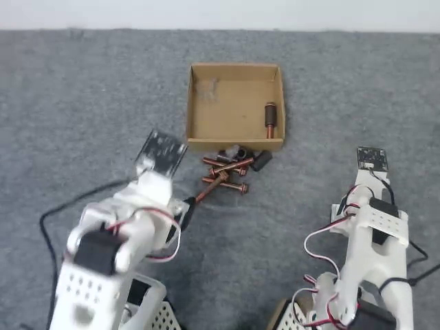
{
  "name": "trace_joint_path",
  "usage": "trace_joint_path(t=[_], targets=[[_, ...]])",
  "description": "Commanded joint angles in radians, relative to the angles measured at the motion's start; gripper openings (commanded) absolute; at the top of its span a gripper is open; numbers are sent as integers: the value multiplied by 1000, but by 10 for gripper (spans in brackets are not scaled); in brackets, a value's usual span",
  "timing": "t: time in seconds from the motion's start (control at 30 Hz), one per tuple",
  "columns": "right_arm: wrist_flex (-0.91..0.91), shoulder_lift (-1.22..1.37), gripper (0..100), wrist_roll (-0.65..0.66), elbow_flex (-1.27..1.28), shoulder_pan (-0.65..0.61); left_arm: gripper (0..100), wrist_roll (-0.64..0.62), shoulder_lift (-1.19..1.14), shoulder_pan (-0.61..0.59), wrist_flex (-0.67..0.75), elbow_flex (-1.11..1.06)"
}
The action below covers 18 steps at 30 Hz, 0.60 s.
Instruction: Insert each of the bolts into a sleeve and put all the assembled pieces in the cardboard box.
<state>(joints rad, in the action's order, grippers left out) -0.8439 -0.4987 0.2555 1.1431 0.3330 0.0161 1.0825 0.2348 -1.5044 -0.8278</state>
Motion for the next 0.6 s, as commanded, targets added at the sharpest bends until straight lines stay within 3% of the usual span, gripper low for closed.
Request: trace_joint_path(t=[0.0, 0.33, 0.57], targets=[[13, -41, 7, -6, -6, 18, 156, 9, -218, 8, -9, 140], [13, -41, 7, -6, -6, 19, 156, 12, -540, 8, 109, 188], [13, -41, 7, -6, -6, 18, 156, 15, -624, 52, 407, 30]])
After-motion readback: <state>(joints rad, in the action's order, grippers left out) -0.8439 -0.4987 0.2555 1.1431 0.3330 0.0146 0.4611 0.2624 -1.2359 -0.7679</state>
